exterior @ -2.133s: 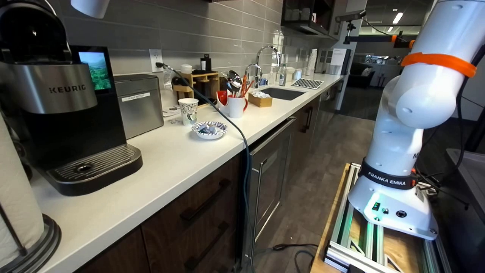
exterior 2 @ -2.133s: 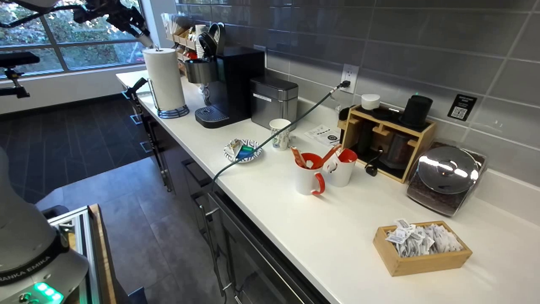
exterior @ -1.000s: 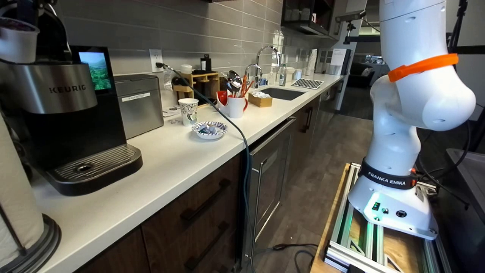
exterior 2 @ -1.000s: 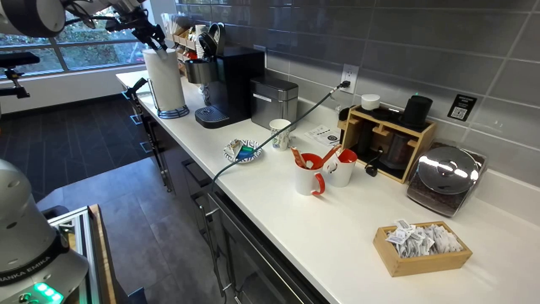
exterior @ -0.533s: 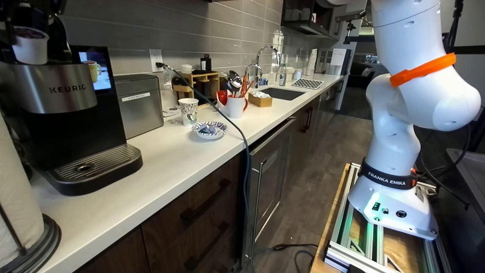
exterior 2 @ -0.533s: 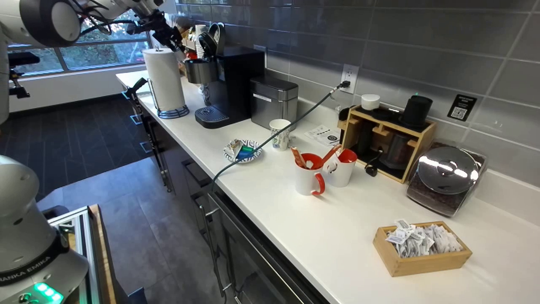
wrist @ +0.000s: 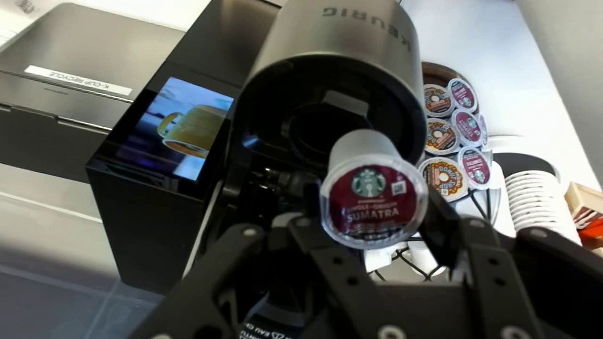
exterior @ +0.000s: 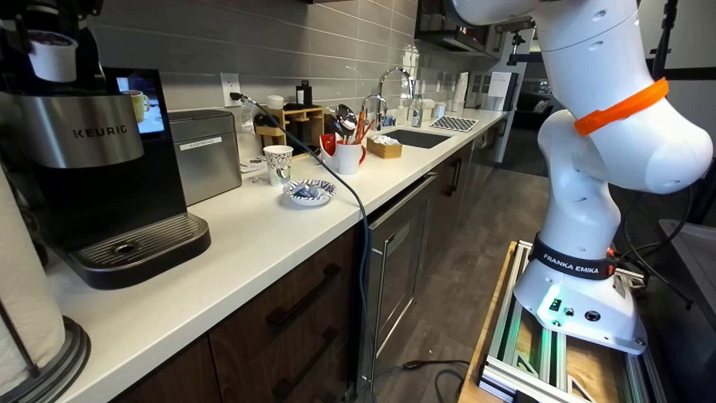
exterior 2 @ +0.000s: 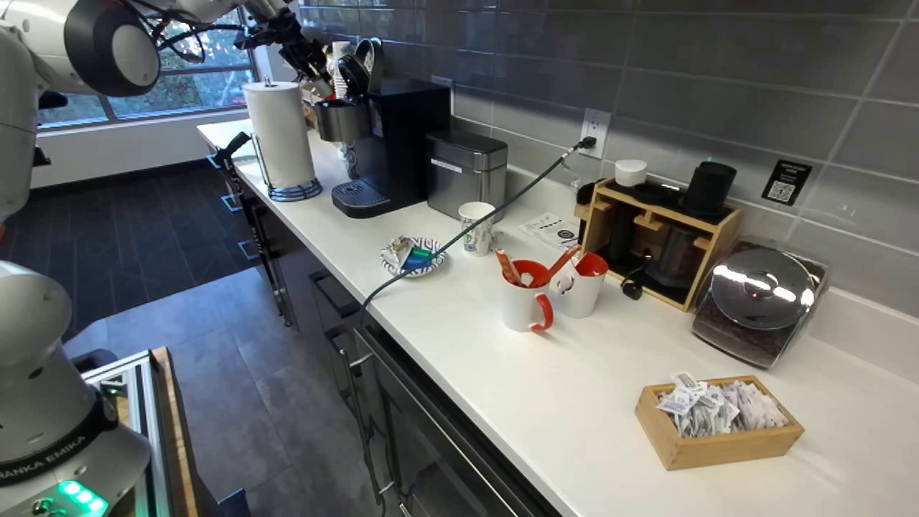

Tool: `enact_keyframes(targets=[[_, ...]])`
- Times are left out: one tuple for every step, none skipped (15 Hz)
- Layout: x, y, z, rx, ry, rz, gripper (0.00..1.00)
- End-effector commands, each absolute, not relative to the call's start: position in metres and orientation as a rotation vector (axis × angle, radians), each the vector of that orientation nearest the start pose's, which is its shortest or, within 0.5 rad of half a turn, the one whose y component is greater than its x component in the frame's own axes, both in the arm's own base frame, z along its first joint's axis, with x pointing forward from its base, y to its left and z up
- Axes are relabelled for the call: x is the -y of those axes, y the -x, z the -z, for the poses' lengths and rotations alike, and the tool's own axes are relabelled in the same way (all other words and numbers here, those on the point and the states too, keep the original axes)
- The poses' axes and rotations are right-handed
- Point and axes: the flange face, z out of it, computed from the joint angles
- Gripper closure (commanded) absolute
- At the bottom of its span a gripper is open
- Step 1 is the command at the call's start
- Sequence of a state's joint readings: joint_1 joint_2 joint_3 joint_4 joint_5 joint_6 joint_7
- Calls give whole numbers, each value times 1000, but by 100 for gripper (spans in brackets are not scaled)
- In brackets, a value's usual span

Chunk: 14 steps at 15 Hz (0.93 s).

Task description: Place one coffee pod from the counter in the coffeemaker chamber.

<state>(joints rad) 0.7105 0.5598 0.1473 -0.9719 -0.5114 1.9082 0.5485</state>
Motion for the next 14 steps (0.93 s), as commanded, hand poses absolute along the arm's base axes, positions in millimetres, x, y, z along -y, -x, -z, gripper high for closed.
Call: enact_keyframes(targets=[[-513,-542,-597,500,3081,900,72],[-514,-543,-596,504,3084,902,72],[-515,-544,-594,506,3087,908,72],[-516,-544,-593,508,3091,914,72],[-517,-545,-590,508,3097,924,72],[-517,-547,-589,507,3105,939,72],[-517,-548,-588,500,3111,955,72],[-516,-550,-588,484,3114,972,72],[-515,-552,-589,472,3118,981,72],[-514,-553,-589,466,3123,986,72],[-513,-554,-588,468,3133,991,72],[-513,-554,-586,479,3148,996,72],[-511,-554,-585,483,3165,995,72],[-510,-555,-584,483,3181,988,72]])
